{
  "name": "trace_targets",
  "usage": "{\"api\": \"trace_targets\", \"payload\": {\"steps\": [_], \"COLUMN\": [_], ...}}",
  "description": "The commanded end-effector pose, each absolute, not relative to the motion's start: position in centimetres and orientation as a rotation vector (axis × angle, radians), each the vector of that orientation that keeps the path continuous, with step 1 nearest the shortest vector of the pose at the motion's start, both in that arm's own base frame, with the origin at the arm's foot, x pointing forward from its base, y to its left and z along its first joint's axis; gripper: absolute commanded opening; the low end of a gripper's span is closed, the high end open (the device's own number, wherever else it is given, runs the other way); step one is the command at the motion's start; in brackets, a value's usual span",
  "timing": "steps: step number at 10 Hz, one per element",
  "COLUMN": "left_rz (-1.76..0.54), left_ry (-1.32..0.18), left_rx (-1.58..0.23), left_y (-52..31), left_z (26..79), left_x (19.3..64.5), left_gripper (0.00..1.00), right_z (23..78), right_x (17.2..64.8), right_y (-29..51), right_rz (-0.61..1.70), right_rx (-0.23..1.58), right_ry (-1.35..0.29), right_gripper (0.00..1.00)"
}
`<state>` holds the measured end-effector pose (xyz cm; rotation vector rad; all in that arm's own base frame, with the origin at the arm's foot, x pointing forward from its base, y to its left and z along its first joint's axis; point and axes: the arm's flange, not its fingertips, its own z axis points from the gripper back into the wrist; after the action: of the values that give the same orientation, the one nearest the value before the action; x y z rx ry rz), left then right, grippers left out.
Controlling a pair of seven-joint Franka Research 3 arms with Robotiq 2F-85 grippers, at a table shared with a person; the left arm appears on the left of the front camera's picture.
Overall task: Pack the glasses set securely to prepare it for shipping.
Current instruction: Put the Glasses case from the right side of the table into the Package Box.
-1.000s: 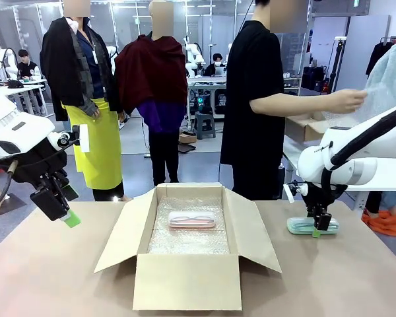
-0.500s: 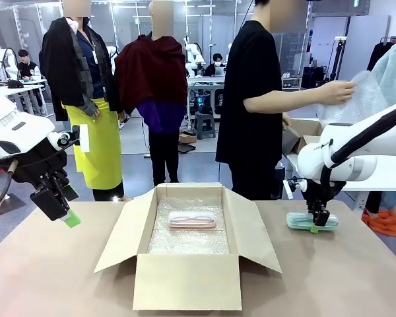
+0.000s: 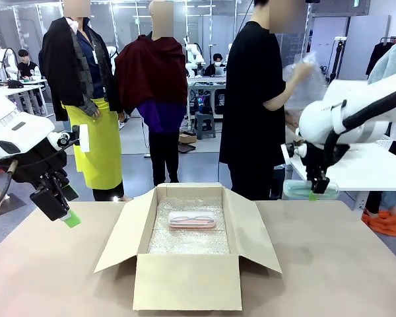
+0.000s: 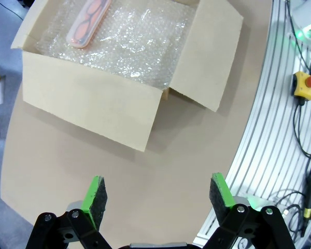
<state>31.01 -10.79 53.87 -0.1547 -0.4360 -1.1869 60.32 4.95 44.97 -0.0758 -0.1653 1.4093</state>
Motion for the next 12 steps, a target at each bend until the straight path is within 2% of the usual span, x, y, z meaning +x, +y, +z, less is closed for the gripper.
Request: {"api": "trace_targets", "payload": {"steps": [1, 6, 9, 12], "left_rz": [-1.182, -1.182, -1.182, -1.182], "left_ry": [-0.448, -0.448, -0.448, -0.448], "left_rx": [-0.173, -0.173, -0.173, -0.173], "left_y": [-10.8, -10.8, -10.8, -10.8], "left_z": [53.9, 53.9, 53.9, 53.9], "left_x": [31.0, 31.0, 31.0, 31.0], "left_gripper": [1.0, 1.0, 1.0, 1.0], "right_z": [46.7, 51.3, 50.0, 46.4], "right_x": [59.6, 55.1, 53.7, 51.9], "right_y": [6.9, 20.7, 29.4, 35.8], "right_rz": [1.375, 1.315, 1.287, 1.291], "right_rx": [-0.07, -0.034, -0.008, -0.002], "right_ry": [-0.126, -0.121, -0.081, -0.073], "right_gripper": [0.45, 0.45, 0.45, 0.45]}}
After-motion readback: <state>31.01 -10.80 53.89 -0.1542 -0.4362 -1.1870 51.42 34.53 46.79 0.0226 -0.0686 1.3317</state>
